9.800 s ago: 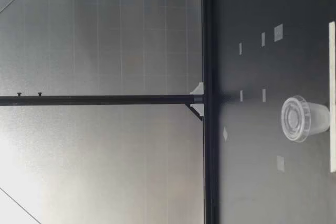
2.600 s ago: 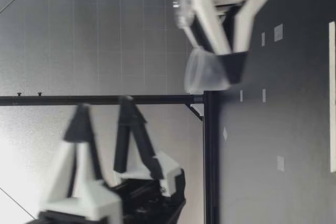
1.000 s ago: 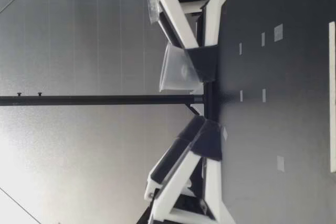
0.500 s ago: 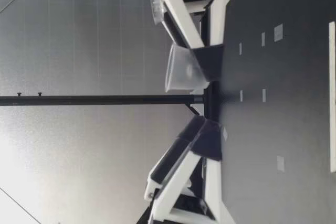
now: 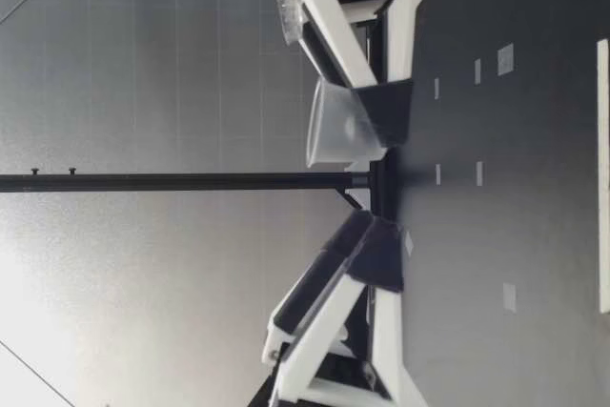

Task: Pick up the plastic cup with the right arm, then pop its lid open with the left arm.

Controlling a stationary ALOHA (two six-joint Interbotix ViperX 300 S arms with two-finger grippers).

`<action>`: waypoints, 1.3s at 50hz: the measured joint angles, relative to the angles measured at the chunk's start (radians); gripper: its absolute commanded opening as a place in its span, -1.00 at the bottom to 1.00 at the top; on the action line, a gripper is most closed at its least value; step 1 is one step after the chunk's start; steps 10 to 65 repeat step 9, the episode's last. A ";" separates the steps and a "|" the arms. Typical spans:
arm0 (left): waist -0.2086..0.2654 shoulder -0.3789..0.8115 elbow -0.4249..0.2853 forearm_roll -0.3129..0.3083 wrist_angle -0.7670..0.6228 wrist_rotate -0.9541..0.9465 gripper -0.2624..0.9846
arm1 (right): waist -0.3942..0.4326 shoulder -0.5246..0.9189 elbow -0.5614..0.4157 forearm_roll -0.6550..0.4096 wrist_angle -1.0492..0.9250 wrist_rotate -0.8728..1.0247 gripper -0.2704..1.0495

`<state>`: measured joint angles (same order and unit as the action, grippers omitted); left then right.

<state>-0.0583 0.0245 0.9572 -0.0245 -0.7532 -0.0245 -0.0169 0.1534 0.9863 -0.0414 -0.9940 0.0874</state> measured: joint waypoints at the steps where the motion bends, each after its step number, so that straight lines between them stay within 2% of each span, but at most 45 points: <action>1: 0.000 0.002 0.000 0.000 0.000 0.000 0.43 | 0.000 0.000 0.000 0.000 0.003 0.000 -0.11; 65: 0.000 0.002 0.000 0.000 0.000 -0.002 0.43 | 0.000 0.000 0.000 0.002 0.008 0.000 -0.11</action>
